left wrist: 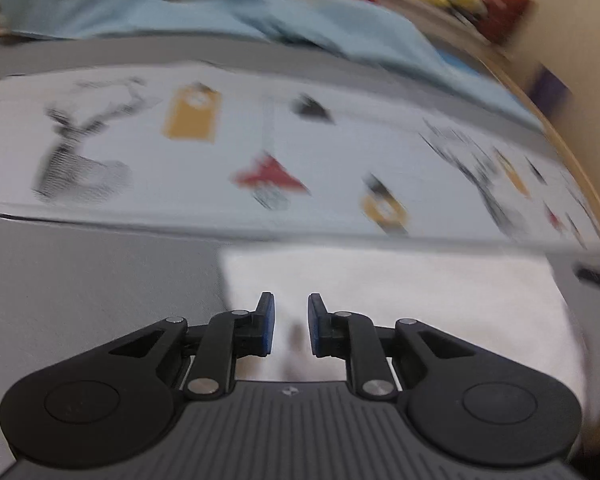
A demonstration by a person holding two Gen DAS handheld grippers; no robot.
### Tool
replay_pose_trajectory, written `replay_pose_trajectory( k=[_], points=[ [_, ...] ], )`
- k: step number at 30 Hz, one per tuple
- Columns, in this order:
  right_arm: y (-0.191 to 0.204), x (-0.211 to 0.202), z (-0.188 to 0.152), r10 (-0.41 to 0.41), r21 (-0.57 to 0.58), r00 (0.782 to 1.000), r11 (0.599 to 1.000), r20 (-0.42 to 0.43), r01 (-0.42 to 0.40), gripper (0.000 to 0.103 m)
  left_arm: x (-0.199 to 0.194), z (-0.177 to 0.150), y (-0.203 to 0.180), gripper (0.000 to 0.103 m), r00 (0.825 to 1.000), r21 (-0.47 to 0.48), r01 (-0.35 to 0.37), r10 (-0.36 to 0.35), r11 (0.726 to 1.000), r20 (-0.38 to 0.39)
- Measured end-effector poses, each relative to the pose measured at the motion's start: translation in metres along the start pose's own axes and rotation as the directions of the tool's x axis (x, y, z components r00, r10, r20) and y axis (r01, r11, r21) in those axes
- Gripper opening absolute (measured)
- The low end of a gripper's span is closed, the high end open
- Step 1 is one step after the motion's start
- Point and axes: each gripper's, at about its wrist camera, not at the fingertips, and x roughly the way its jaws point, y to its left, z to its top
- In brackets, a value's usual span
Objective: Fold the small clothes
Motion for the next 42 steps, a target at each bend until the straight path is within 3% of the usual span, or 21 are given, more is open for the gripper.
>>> replay_pose_trajectory(
  k=[3,6,8,9,10,12,16,19,21,25,29,32,37,42],
  points=[
    [0.008,-0.016,-0.023,0.107,-0.124,0.988,0.985,-0.113,-0.121,0.007,-0.008,-0.023,-0.017,0.020,0.994,0.158,0.084,-0.072,0.984,-0.079],
    [0.014,-0.033,-0.052,0.145,-0.235,0.963,0.952,-0.226,-0.198,0.007,-0.012,-0.049,-0.023,0.020,0.981,0.245,0.136,-0.095,0.960,-0.172],
    [0.009,-0.032,-0.074,0.070,-0.293,0.942,0.941,-0.327,-0.172,0.007,-0.005,-0.072,-0.018,0.020,0.963,0.293,0.120,-0.040,0.949,-0.265],
    [0.006,-0.031,-0.085,-0.001,-0.346,0.933,0.929,-0.359,-0.132,0.006,0.002,-0.084,-0.013,0.020,0.945,0.310,0.098,0.009,0.946,-0.326],
    [0.004,-0.033,-0.093,-0.022,-0.374,0.929,0.919,-0.370,-0.127,0.006,0.006,-0.094,-0.009,0.020,0.932,0.331,0.083,0.044,0.940,-0.359],
    [0.003,-0.046,-0.095,-0.011,-0.374,0.935,0.918,-0.354,-0.130,0.006,-0.005,-0.102,-0.007,0.022,0.938,0.358,0.067,0.064,0.931,-0.342],
    [-0.003,-0.064,-0.088,-0.010,-0.317,0.953,0.944,-0.304,-0.092,0.006,-0.023,-0.109,-0.001,0.022,0.942,0.314,0.079,0.032,0.946,-0.335],
    [0.000,-0.052,-0.102,-0.136,-0.404,0.924,0.914,-0.359,-0.022,0.011,-0.011,-0.127,0.004,0.030,0.899,0.361,0.012,0.148,0.933,-0.412],
    [0.009,-0.054,-0.110,-0.177,-0.485,0.922,0.874,-0.345,-0.014,0.013,-0.016,-0.130,-0.001,0.031,0.908,0.390,0.005,0.159,0.921,-0.388],
    [0.014,-0.076,-0.098,-0.134,-0.425,0.956,0.905,-0.260,0.011,0.015,-0.030,-0.130,-0.005,0.031,0.923,0.394,0.000,0.151,0.919,-0.354],
    [0.017,-0.092,-0.093,-0.127,-0.402,0.974,0.915,-0.187,0.042,0.026,-0.034,-0.131,-0.007,0.031,0.922,0.398,-0.019,0.170,0.917,-0.347],
    [0.020,-0.089,-0.102,-0.144,-0.427,0.964,0.903,-0.222,0.037,0.034,-0.039,-0.129,-0.010,0.031,0.926,0.395,-0.021,0.167,0.919,-0.339],
    [0.020,-0.073,-0.114,-0.204,-0.490,0.942,0.870,-0.268,0.049,0.034,-0.043,-0.124,-0.012,0.031,0.934,0.392,-0.015,0.153,0.920,-0.323],
    [0.018,-0.072,-0.111,-0.203,-0.472,0.948,0.879,-0.246,0.066,0.034,-0.048,-0.114,-0.014,0.031,0.948,0.366,-0.005,0.120,0.931,-0.294]
  ],
)
